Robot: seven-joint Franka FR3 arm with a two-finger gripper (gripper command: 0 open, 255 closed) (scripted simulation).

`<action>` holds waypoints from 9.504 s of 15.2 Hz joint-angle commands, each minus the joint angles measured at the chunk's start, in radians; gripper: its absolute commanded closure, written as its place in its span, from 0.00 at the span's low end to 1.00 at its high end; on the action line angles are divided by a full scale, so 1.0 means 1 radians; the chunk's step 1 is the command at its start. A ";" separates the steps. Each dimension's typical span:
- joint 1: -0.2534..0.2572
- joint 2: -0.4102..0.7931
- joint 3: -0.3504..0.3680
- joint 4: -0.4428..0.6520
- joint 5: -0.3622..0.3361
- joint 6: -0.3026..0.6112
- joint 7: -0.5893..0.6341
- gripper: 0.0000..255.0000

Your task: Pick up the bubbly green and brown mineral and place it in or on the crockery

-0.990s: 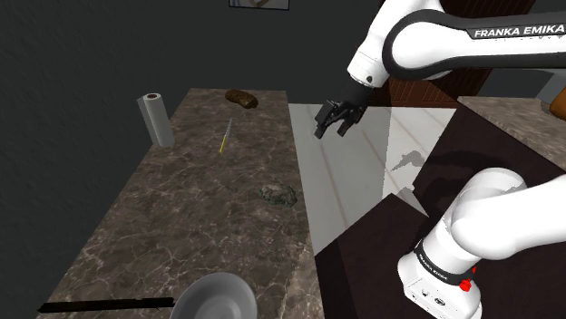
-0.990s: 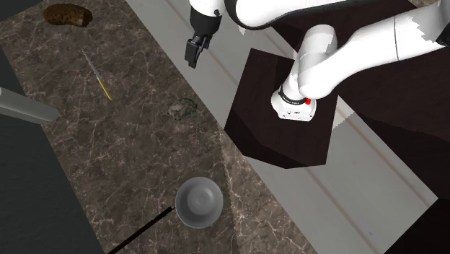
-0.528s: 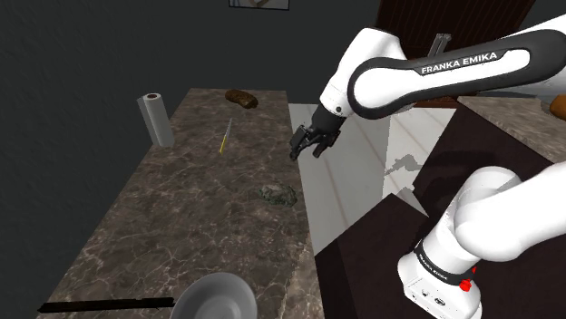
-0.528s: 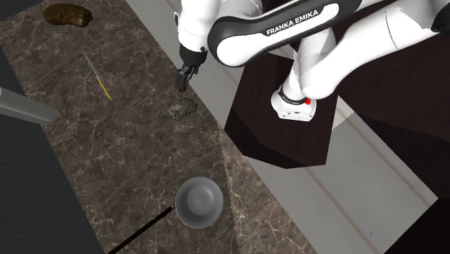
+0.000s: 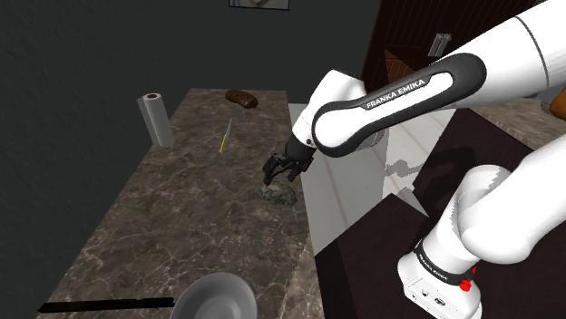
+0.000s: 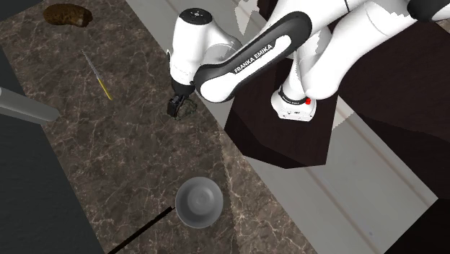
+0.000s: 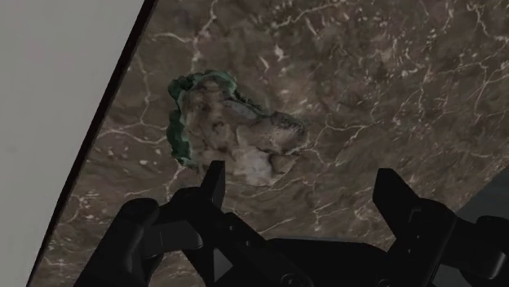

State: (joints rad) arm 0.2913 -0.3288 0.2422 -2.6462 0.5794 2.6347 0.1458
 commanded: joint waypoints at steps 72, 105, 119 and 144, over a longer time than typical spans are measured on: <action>-0.245 -0.154 0.351 -0.149 -0.606 0.129 0.132 1.00; -0.506 0.331 0.562 0.226 -1.170 -0.284 0.173 1.00; -0.460 0.612 0.532 0.674 -0.998 -0.718 -0.730 0.00; -0.337 0.980 0.539 1.021 -1.117 -1.067 -1.201 1.00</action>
State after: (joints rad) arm -0.0452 0.6506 0.7820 -1.6245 -0.5371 1.5675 -1.0554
